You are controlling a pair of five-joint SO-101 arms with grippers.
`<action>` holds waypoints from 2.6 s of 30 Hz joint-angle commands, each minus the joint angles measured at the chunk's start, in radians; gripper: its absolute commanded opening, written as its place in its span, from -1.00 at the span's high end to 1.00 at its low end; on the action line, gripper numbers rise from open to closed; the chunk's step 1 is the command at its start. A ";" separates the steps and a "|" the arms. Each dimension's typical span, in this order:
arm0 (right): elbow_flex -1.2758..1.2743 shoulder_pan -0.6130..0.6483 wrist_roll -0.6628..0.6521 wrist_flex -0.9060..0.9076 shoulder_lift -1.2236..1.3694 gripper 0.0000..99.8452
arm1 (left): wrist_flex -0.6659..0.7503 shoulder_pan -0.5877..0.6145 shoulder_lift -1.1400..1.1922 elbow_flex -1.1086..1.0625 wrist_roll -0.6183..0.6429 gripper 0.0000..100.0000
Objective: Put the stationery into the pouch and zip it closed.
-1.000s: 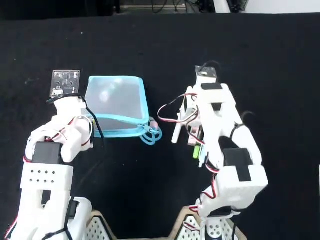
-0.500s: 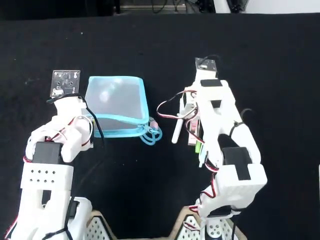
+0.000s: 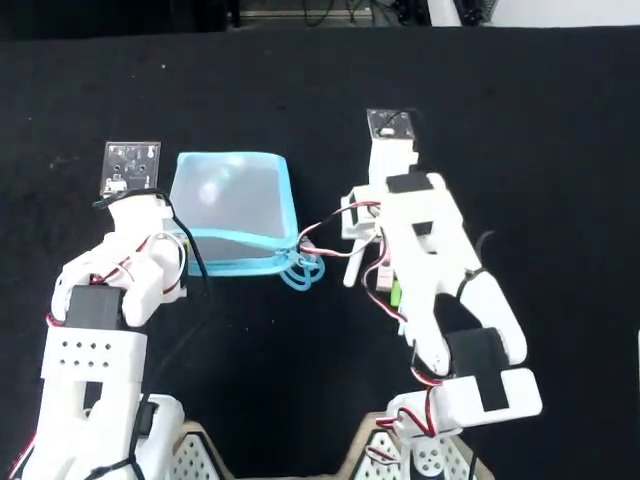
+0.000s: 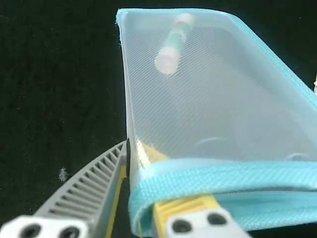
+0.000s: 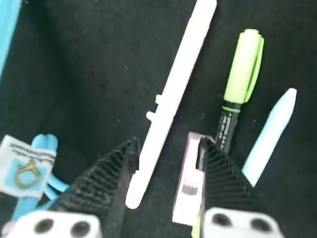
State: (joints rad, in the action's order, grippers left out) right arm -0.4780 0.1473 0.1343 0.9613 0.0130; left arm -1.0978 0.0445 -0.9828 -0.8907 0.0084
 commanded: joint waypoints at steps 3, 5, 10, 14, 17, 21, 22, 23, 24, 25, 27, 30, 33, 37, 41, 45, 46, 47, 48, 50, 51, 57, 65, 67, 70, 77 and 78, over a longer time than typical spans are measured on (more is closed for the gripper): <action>-0.015 -0.075 -0.011 -0.026 -0.013 0.65 | -0.003 0.001 0.000 0.015 0.009 0.94; -0.019 -0.081 -0.011 -0.028 0.002 0.65 | -0.003 0.004 0.000 0.015 0.009 0.94; -0.013 -0.080 -0.011 -0.028 0.082 0.65 | -0.003 0.007 0.000 0.013 0.008 0.94; -0.008 -0.080 -0.012 -0.023 0.104 0.65 | -0.003 0.007 0.000 0.012 0.008 0.94; -0.002 -0.083 -0.055 -0.003 0.093 0.82 | -0.003 0.007 0.000 0.012 0.008 0.94; -0.012 -0.086 -0.061 0.005 0.054 0.96 | -0.003 0.007 0.000 0.012 0.006 0.94; -0.019 -0.086 -0.064 0.009 0.042 0.98 | -0.005 0.007 0.000 0.012 0.006 0.94; -0.025 -0.086 -0.066 0.014 0.027 0.98 | -0.005 0.007 0.000 0.012 0.006 0.94; -0.035 -0.081 -0.068 0.017 0.007 0.98 | -0.006 0.007 0.000 0.012 0.006 0.94; -0.047 -0.080 -0.068 0.018 -0.015 0.98 | -0.006 0.007 0.000 0.012 0.006 0.94; -0.079 -0.078 -0.069 0.018 -0.065 0.98 | -0.006 0.007 0.000 0.012 0.006 0.94; -0.122 -0.083 -0.069 0.018 -0.139 0.98 | -0.006 0.007 0.000 0.012 0.006 0.94; -0.153 -0.080 -0.069 0.018 -0.174 0.97 | -0.005 0.007 0.000 0.012 0.006 0.94; -0.165 -0.069 -0.094 0.041 -0.183 0.98 | -0.006 0.007 0.000 0.012 0.006 0.94; -0.163 -0.011 -0.238 0.153 -0.177 0.98 | -0.006 0.007 0.000 0.012 0.006 0.94; -0.186 0.071 -0.374 0.261 -0.174 0.98 | -0.002 0.007 0.000 0.010 0.006 0.94; -0.197 0.098 -0.388 0.258 -0.174 0.98 | 0.000 0.007 0.000 0.010 0.008 0.94; -0.209 0.123 -0.400 0.258 -0.174 0.97 | 0.000 0.007 0.000 0.010 0.008 0.94; -0.222 0.146 -0.410 0.258 -0.174 0.97 | 0.000 0.007 0.000 0.010 0.006 0.94; -0.237 0.181 -0.439 0.258 -0.174 0.97 | -0.002 0.007 0.000 0.010 0.006 0.94; -0.246 0.190 -0.457 0.258 -0.174 0.97 | -0.002 0.007 0.000 0.010 0.006 0.94; -0.268 0.195 -0.506 0.267 -0.174 0.97 | -0.002 0.007 0.000 0.010 0.006 0.94; -0.268 0.195 -0.516 0.315 -0.173 0.75 | -0.006 0.007 0.000 0.010 0.006 0.94; -0.268 0.195 -0.519 0.313 -0.173 0.65 | -0.006 0.007 0.000 0.010 0.006 0.94; -0.265 0.195 -0.516 0.307 -0.173 0.64 | -0.006 0.007 0.000 0.010 0.006 0.94; -0.271 0.195 -0.512 0.259 -0.173 0.64 | -0.006 0.007 0.000 0.010 0.006 0.94; -0.278 0.196 -0.512 0.258 -0.173 0.65 | -0.006 0.007 0.000 0.010 0.006 0.94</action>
State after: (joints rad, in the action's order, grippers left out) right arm -0.7495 0.3284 -0.3736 1.2359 -0.1143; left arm -1.0978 0.0445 -0.9828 -0.8907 0.0084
